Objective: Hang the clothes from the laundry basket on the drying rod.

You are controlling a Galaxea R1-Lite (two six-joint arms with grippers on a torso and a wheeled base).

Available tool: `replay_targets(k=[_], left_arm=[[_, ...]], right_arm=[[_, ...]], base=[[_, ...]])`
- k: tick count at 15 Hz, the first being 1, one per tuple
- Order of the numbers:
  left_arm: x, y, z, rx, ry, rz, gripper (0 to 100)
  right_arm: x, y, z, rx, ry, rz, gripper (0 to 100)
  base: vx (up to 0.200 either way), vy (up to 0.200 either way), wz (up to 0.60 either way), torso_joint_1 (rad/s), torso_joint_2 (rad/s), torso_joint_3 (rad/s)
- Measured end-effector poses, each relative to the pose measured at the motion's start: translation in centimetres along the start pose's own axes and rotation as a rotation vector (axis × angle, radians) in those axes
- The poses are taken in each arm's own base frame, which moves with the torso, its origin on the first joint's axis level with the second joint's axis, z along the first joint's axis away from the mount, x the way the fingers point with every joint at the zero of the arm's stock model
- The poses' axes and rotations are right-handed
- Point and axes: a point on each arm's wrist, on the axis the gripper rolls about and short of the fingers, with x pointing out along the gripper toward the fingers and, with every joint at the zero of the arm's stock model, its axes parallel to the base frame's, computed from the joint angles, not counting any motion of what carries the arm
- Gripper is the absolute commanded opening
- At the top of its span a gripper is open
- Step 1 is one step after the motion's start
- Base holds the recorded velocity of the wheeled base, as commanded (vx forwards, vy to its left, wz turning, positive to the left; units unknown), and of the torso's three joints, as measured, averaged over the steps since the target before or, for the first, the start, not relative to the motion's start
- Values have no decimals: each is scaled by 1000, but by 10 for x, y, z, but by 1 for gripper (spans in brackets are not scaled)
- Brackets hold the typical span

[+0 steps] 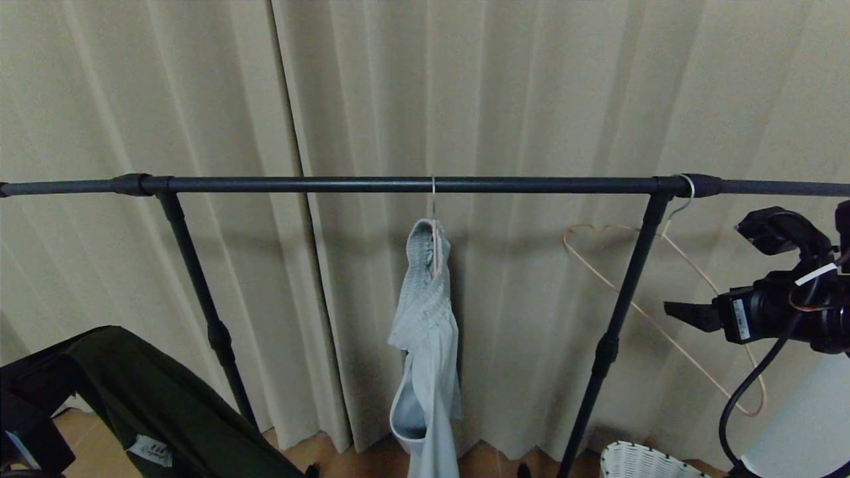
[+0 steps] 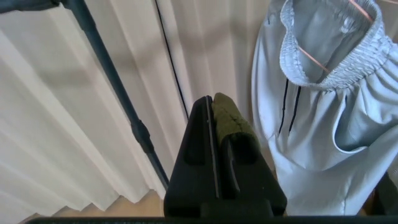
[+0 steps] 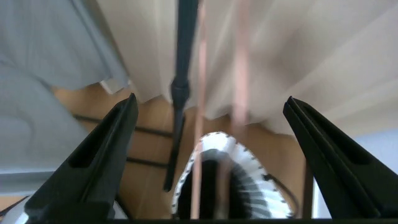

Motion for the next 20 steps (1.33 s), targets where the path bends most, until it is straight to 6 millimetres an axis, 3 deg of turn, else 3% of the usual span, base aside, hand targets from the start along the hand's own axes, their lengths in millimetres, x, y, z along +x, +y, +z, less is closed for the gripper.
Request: replay_targets(k=[7,8,15,20], left_arm=[[0,0,0,0,1,-1,0],[0,0,0,0,1,-1,0],[0,0,0,0,0,0,0],[0,0,0,1,0,1,0]], right_arm=[[21,7,-2,3,56,28,100],[22,7,-2,3,60,29,0],[19,5,0,2,53,-43,0],[6,3,3,8,14,-65,0]], base=[[0,0,0,0,0,0],[0,0,0,0,0,0],[0,0,0,0,0,0],[0,0,0,0,0,0]])
